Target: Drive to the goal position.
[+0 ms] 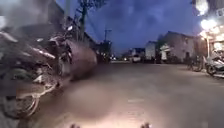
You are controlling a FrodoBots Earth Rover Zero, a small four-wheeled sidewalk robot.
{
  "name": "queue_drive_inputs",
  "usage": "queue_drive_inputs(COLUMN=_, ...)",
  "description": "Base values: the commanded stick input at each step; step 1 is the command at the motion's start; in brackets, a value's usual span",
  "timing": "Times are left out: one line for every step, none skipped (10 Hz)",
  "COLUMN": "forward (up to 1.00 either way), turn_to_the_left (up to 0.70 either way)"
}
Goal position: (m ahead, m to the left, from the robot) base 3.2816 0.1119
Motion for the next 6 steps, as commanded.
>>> queue_drive_inputs(forward=0.5, turn_to_the_left=0.0)
queue_drive_inputs(forward=0.5, turn_to_the_left=0.0)
queue_drive_inputs(forward=0.5, turn_to_the_left=0.0)
queue_drive_inputs(forward=0.5, turn_to_the_left=0.0)
queue_drive_inputs(forward=0.5, turn_to_the_left=0.0)
queue_drive_inputs(forward=0.5, turn_to_the_left=0.0)
